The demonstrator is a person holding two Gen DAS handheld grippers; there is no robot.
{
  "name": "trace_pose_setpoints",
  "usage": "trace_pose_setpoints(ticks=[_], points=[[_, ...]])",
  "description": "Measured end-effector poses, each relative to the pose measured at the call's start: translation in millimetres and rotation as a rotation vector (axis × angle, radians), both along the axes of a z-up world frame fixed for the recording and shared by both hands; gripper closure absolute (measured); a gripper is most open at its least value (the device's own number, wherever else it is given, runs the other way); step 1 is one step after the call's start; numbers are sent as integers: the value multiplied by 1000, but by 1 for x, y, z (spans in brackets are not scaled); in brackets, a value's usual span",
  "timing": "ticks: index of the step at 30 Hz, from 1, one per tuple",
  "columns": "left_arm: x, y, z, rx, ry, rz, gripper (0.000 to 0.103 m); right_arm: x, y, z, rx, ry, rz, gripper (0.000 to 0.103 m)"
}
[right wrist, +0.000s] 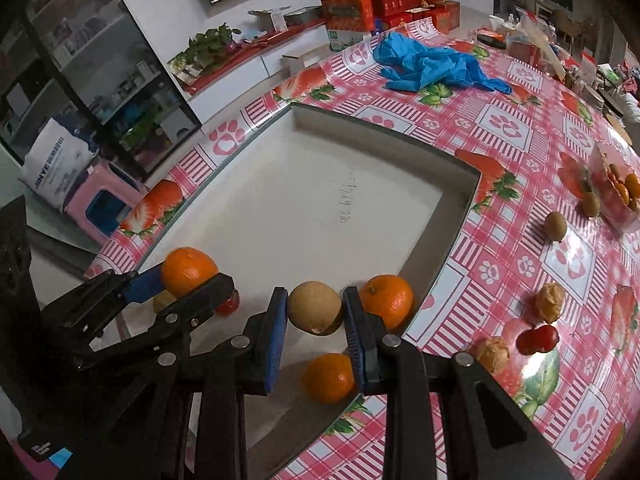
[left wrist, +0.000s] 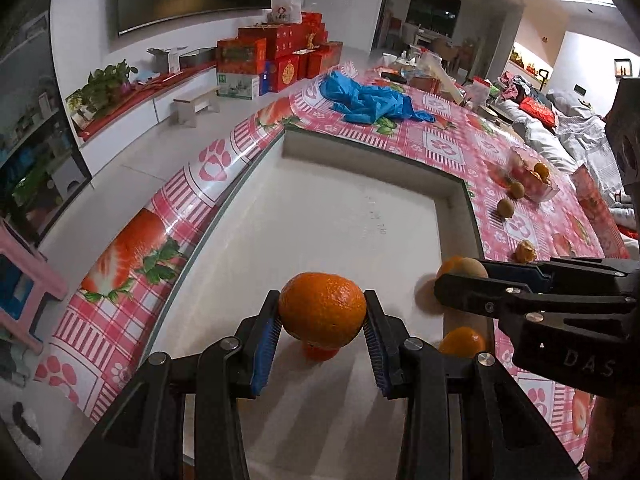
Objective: Organize fruits
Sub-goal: 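Carry the orange into the white tray and open the left tool while the right tool releases the kiwi there, then withdraw both open tools from the tray back over the tablecloth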
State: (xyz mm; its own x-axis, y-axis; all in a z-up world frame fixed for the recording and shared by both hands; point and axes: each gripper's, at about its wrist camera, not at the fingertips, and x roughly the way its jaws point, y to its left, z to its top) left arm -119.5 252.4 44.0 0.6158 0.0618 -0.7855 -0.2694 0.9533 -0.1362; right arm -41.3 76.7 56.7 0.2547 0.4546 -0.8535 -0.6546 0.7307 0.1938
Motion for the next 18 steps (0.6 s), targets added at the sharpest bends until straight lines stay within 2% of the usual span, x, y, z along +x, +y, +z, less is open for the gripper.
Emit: trace_pose_setpoints(ticks=[2,3,5,7,8,11,18], points=[[0,-1,-1,7,4,1,62,0,0,0,0,3,0,68],[-1,-2,0,12,2,2,58,0,1,0,0,1,0,65],[-2,-3,2,25,-1,7,52,0,1,2,2,-7,-2,46],[-4,-4,4,40,-13,20,18,-1,1,4,3,-23,-3,39],[-6,-4,7,42,-30,29,15,-2,0,6,7,-28,-2,36],[-8,-5,9,40,-30,23,15,-3,-1,10,14,-35,-1,24],[-7,-12,12,51,-19,25,15,-4,-20,15,25,-30,-30,17]])
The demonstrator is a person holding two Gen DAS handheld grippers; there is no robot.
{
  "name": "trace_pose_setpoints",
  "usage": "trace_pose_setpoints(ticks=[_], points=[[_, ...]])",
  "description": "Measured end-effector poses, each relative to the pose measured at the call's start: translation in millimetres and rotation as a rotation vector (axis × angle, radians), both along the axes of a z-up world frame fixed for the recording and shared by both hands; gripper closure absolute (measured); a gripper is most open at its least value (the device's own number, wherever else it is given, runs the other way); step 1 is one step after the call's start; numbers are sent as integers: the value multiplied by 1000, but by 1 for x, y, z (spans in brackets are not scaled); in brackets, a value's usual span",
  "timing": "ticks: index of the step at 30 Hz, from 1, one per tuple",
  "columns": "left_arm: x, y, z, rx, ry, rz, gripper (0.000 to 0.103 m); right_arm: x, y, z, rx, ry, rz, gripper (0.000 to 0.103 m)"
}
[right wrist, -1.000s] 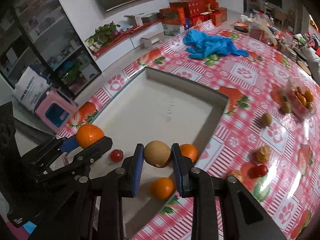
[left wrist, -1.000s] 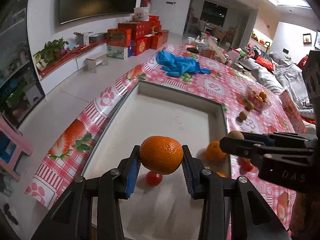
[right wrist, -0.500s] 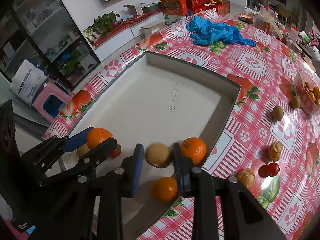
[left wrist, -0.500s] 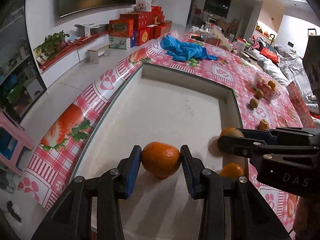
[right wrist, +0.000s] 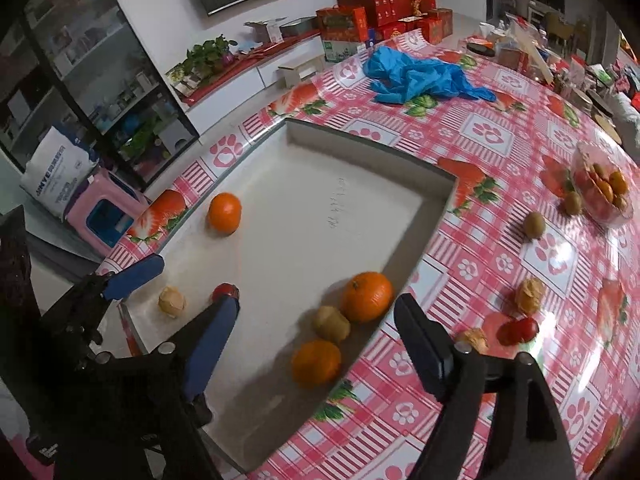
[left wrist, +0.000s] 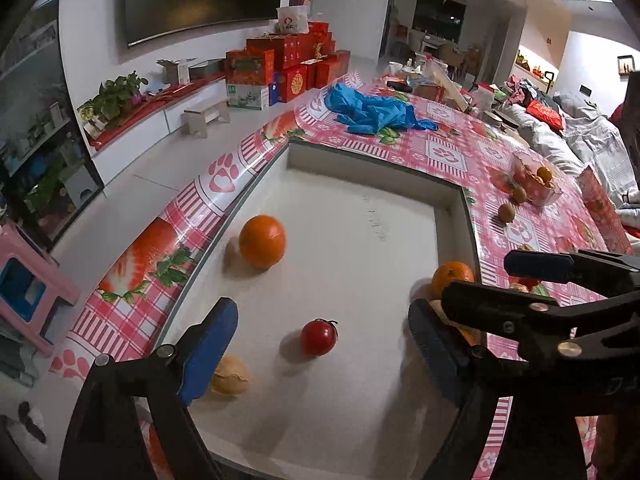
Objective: Organize fruits
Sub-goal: 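Withdraw both open tools from the tray back over the tablecloth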
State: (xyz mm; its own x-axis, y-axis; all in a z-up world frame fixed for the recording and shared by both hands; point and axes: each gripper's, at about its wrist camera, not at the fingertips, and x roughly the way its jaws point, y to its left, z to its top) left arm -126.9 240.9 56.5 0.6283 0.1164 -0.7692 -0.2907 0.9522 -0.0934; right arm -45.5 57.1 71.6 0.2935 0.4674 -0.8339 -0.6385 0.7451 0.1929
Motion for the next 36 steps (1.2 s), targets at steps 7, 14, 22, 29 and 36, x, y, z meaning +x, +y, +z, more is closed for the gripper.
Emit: trace_pose_setpoints(ticks=[7,14,22,29,36], points=[[1,-25,7,22,-4,-39,15,6,-43,-2,37,14,-94,0],[2,-56,8,18,2,-85,15,12,-102,-12,14,16,-213,0],[11,-100,5,50,31,-165,15,27,-172,-34,-57,39,-358,0],[17,-130,9,60,40,-228,15,36,-193,-57,-116,57,-406,0],[21,-143,-1,64,72,-246,15,38,-178,-62,-165,12,-377,0]])
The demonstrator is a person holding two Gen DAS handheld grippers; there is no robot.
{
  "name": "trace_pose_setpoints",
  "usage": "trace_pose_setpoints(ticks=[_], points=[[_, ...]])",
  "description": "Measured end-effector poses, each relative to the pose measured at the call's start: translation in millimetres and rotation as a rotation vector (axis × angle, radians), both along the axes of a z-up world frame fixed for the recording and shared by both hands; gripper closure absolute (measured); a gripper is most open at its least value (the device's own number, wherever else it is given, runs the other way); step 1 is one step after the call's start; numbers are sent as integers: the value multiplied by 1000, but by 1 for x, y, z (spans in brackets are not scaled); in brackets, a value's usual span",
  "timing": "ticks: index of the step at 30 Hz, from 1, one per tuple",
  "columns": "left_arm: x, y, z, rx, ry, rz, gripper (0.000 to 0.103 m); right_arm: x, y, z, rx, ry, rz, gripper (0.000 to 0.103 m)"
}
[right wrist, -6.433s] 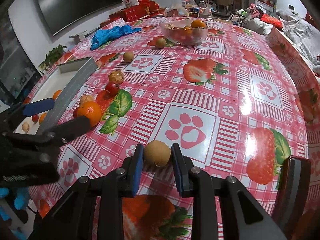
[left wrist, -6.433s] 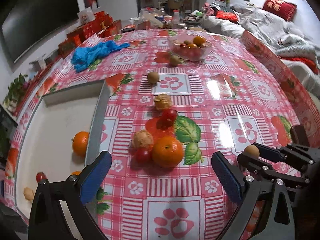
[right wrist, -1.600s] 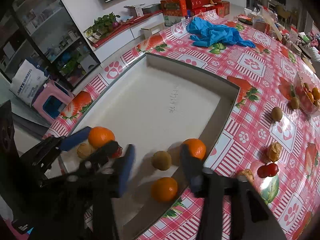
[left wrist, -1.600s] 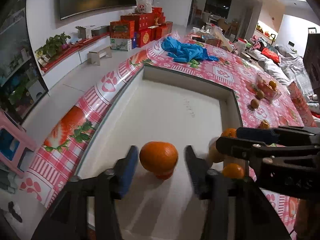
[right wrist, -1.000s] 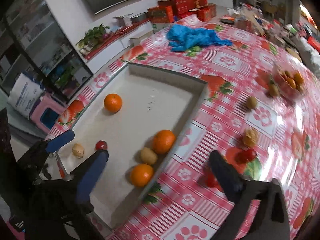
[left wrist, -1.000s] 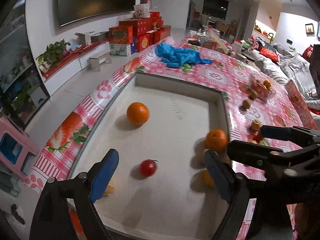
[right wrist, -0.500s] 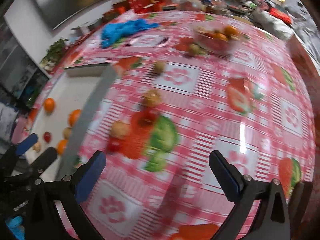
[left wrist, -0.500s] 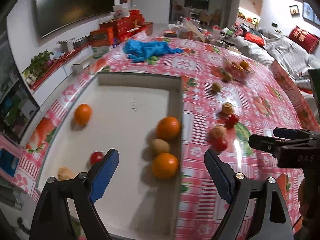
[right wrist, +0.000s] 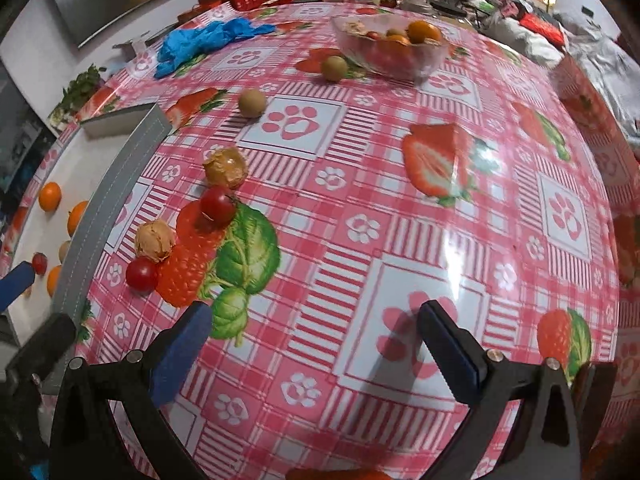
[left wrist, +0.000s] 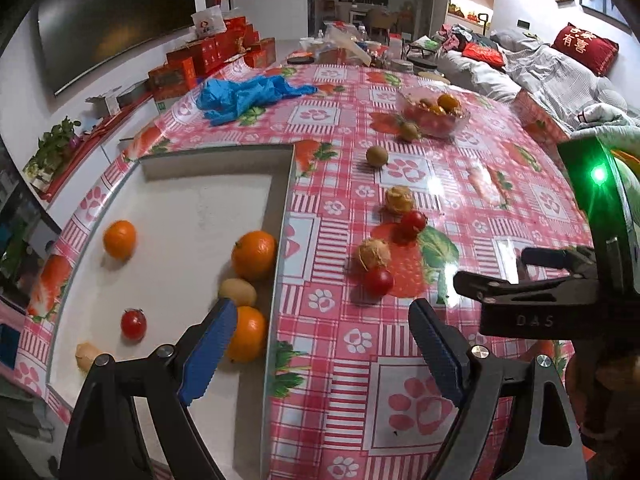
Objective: Organize fruits
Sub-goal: 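Withdraw both open tools from the tray back over the tablecloth, then close the right tool on the red tomato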
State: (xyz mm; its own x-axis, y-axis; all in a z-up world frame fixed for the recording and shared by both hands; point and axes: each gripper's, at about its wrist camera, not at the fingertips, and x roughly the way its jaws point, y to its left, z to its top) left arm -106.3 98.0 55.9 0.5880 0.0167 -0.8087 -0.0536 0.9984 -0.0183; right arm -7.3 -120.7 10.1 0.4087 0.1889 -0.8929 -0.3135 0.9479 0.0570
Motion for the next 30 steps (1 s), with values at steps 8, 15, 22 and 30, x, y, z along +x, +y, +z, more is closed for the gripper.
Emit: trace_pose_setpoints(ticks=[8,15,22,30], points=[[-7,1,-9,14,25,5,15,14,40,-9,-53,-31,57,0],[-12,10,-7,16,25,24,15,25,61,-7,-22,-66,76,3],[-11,8,-4,31,32,24,15,26,62,2,40,-100,97,73],[0,-7,1,6,30,1,15,9,9,9,99,-103,55,74]])
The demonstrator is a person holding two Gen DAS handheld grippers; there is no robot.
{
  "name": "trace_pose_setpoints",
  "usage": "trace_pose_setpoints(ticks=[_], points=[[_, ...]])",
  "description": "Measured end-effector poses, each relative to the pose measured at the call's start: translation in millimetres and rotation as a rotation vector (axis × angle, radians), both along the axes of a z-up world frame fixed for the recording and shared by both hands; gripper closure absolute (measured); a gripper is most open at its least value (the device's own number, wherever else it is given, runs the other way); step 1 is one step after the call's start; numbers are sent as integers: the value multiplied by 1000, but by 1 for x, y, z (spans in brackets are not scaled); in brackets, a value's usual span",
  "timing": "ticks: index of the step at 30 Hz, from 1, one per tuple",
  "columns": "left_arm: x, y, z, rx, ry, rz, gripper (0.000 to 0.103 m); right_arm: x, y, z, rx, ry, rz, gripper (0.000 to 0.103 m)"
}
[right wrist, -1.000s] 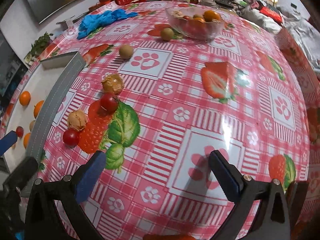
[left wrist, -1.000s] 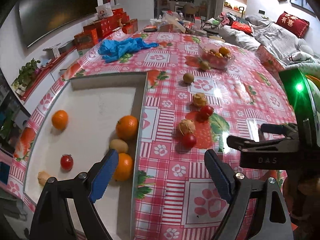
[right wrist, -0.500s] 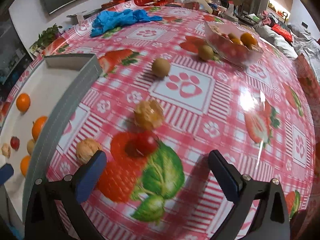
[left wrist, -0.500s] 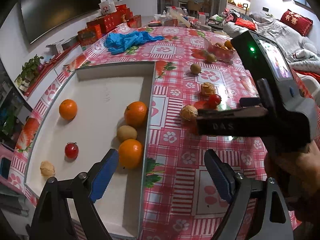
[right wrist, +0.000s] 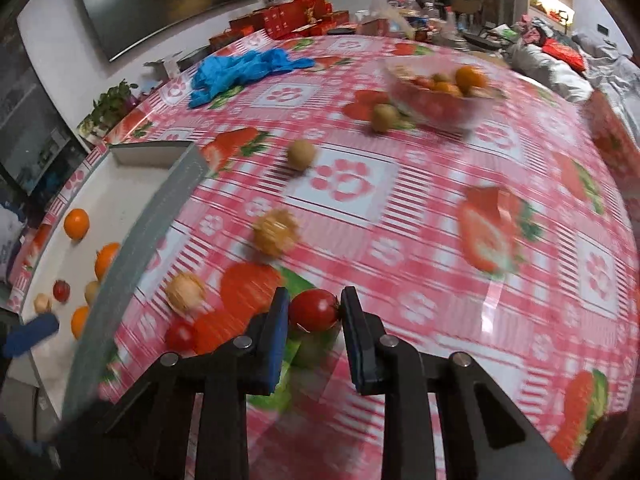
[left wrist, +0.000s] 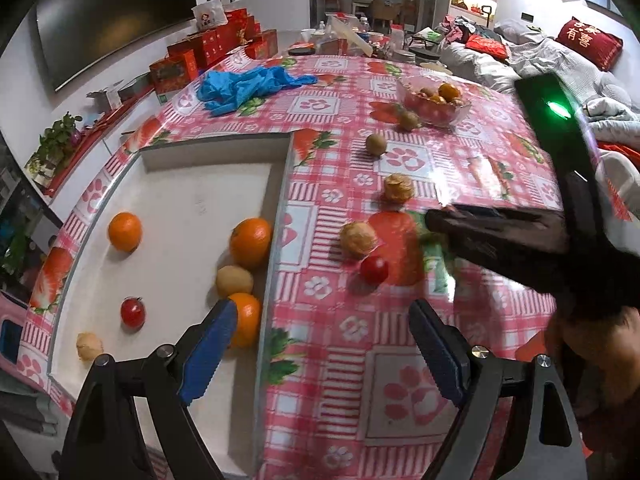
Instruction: Organize fruits
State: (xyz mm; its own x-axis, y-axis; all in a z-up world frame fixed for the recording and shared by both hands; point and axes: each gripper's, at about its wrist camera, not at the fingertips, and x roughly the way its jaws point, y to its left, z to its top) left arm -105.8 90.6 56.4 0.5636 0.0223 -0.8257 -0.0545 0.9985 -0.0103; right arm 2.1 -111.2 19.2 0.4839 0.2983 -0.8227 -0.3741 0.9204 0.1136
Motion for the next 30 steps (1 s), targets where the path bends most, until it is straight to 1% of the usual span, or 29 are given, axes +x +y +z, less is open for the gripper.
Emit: trace_pose_setpoints(ticks=[6,10,14,19,20,21,22,23,24,26,27,28,30], points=[[25,-23,-10,-15,17,-32,15,-17,-55,-3,-5,16,-92,74],[43,-34,-19,-7,27,-38,15,-33,-78,-1,-8,-12,-123,74],[55,-39,-31,16,57,-28,15,-42,-90,-4,5,-9,-133,74],[51,-39,-39,25,70,7,15,-47,-89,-5,-1,-30,-132,74],[51,-39,-40,25,69,15,17,-48,-88,-5,-4,-34,-133,74],[51,-38,-41,21,70,20,30,-49,-88,-5,-7,-38,-135,74],[52,-38,-44,14,87,22,40,-51,-88,-5,-14,-45,-142,74],[52,-37,-44,3,82,26,40,-53,-89,-5,-20,-52,-148,74],[52,-37,-45,-2,76,31,42,-54,-90,-5,-23,-56,-150,74],[51,-37,-45,-9,59,29,54,-57,-91,-6,-25,-62,-158,74],[50,-39,-44,-14,52,19,65,-58,-92,-6,-25,-64,-162,74],[49,-40,-44,-14,49,12,72,-59,-93,-7,-21,-65,-166,74],[45,-44,-43,-22,43,-6,77,-60,-95,-7,-18,-70,-173,73]])
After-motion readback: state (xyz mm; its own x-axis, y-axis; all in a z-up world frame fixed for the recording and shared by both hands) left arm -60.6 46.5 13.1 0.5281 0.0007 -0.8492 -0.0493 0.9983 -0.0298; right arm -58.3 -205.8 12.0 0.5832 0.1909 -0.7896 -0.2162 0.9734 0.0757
